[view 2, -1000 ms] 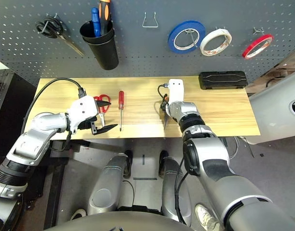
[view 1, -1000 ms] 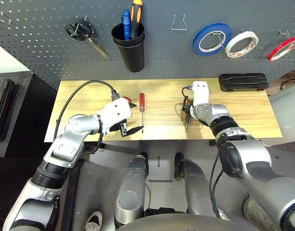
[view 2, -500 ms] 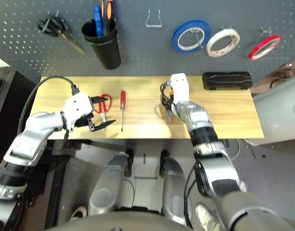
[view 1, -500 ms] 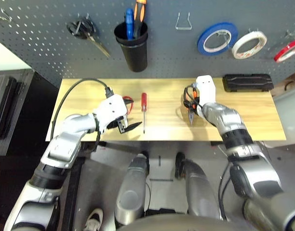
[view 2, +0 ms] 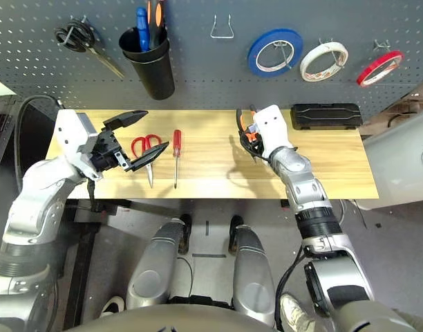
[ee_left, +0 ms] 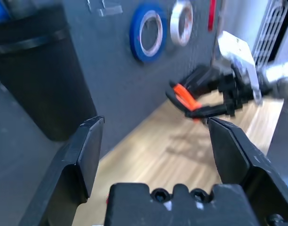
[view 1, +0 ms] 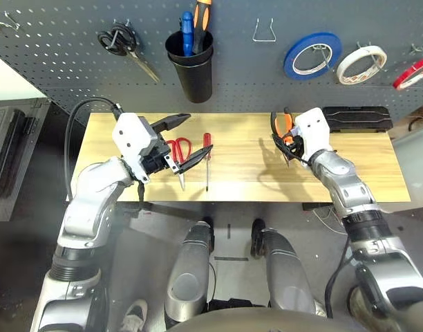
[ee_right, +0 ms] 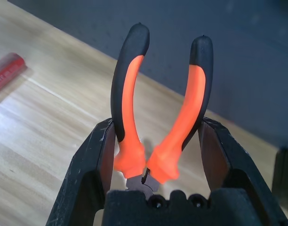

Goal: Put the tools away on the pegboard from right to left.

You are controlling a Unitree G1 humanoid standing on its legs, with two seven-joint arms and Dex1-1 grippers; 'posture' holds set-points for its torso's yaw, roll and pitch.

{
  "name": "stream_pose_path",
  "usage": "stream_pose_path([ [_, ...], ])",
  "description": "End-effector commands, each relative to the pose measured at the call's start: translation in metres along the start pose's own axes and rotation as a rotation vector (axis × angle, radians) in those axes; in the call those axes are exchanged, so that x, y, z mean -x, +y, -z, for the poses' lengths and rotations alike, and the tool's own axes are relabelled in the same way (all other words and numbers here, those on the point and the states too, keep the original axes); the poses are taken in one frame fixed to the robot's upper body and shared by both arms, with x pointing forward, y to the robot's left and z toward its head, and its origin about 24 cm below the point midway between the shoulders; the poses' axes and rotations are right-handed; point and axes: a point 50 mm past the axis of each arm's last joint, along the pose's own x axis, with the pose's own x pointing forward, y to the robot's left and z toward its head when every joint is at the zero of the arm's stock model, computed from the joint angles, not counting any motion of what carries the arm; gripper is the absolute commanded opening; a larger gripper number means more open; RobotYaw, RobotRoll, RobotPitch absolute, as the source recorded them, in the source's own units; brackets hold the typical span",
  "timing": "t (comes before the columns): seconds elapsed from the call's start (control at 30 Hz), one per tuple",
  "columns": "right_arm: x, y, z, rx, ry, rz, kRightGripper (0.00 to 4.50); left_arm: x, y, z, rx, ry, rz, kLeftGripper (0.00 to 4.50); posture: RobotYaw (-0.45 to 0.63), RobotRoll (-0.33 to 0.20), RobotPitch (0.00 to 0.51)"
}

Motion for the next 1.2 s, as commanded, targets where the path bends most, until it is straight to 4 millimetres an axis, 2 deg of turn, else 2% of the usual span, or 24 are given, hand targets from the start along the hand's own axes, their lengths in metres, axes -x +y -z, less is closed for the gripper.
stream_pose_path([
  [0.03,0.009,-0.006,0.002,0.028,-0.058,0.003,2.92,0.001,-0.002,-0.009,0.006,-0.051,-0.018,4.5,0.35,0.0,0.284],
  [0.23,0.014,-0.01,-0.004,0.055,-0.128,0.006,2.92,-0.006,0.0,-0.024,-0.02,-0.125,-0.041,4.5,0.35,0.0,0.271],
  [0.43,0.016,-0.011,-0.019,0.064,-0.215,0.023,2.92,-0.009,0.0,-0.029,-0.025,-0.148,-0.038,4.5,0.35,0.0,0.262],
  [0.8,0.024,-0.016,-0.065,0.14,-0.444,0.056,2.92,-0.012,0.004,-0.036,-0.01,-0.195,-0.051,4.5,0.33,0.0,0.27],
  [1.2,0.006,-0.019,-0.123,0.136,-0.658,0.174,2.92,-0.017,0.007,-0.037,0.002,-0.214,-0.042,4.5,0.31,0.0,0.263],
])
